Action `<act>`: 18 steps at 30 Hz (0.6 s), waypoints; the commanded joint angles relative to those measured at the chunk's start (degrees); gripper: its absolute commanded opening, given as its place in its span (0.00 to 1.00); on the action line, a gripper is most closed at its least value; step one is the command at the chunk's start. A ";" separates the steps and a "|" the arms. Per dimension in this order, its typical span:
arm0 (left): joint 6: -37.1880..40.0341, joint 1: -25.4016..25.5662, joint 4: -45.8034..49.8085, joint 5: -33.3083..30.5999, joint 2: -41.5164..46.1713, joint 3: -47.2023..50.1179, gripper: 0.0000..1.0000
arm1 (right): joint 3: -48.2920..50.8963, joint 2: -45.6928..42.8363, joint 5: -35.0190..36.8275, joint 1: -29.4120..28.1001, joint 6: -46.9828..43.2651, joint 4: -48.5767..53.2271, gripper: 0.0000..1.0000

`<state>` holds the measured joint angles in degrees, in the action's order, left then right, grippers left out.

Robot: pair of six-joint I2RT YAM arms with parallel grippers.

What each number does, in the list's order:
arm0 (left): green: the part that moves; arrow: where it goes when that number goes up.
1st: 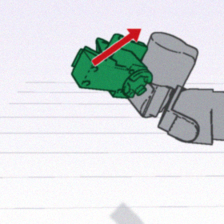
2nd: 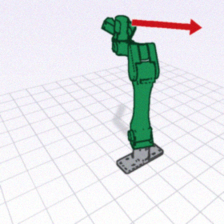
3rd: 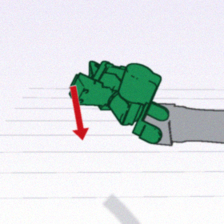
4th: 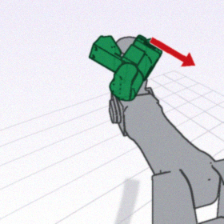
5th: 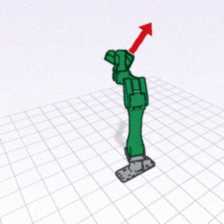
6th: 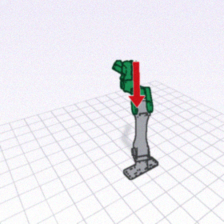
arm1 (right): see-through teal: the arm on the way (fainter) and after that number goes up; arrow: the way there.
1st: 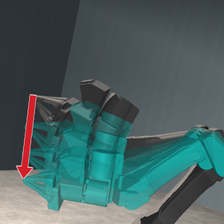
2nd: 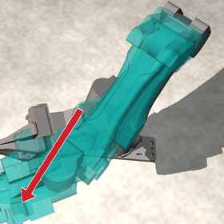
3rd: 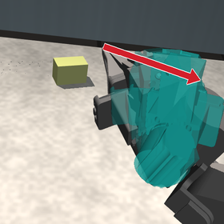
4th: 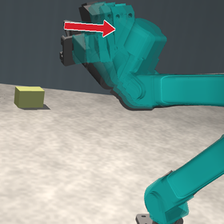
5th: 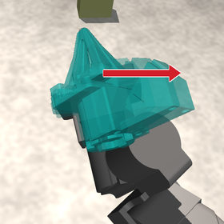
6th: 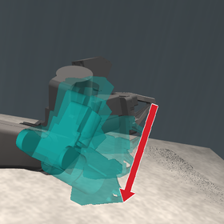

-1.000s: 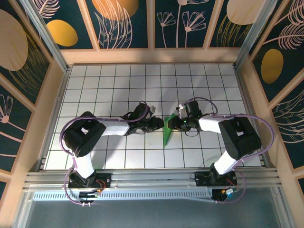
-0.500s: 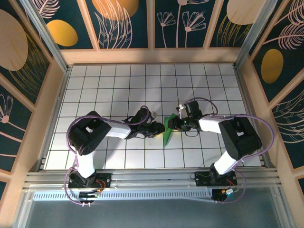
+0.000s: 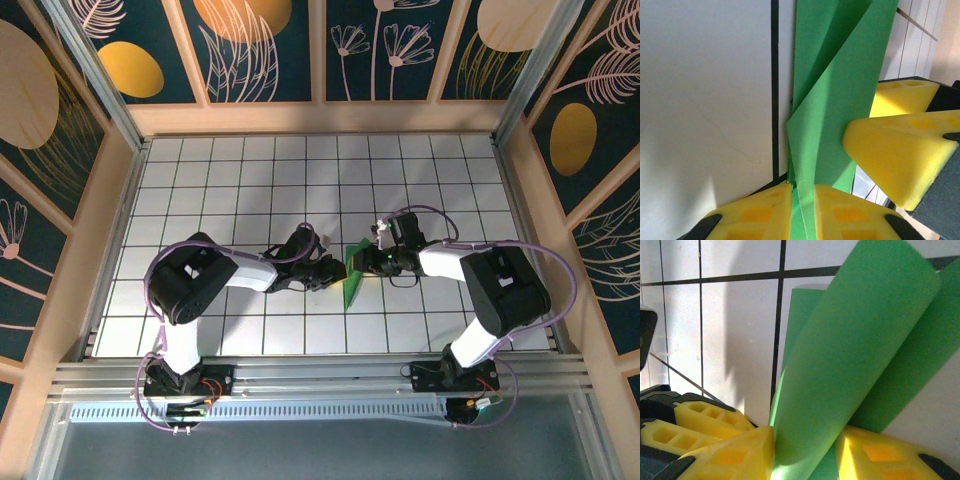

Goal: Fold a paper plane with a square sheet of paper (fold left side to right side)
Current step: Fold the wing for the fifth time at the center of the table.

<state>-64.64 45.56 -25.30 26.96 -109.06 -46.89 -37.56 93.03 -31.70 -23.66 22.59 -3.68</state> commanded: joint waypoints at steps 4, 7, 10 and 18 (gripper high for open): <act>-1.05 0.41 -2.81 0.80 -0.70 -0.93 0.19 | 1.24 2.50 2.00 -0.35 -1.50 -5.25 0.38; -0.99 0.41 -2.89 0.81 -0.67 -0.93 0.19 | 1.22 2.60 2.00 -0.38 -1.41 -5.35 0.38; -1.10 0.46 -3.26 0.90 -0.56 -0.93 0.19 | 1.35 2.60 1.91 -0.37 -1.32 -5.37 0.38; -0.63 0.49 -2.35 -0.08 -0.28 -0.91 0.11 | 1.50 2.55 1.82 -0.40 -1.23 -5.48 0.38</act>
<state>-64.82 45.78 -26.85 26.94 -109.30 -46.94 -37.34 93.03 -31.86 -23.59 22.61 -4.08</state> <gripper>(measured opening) 0.123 0.381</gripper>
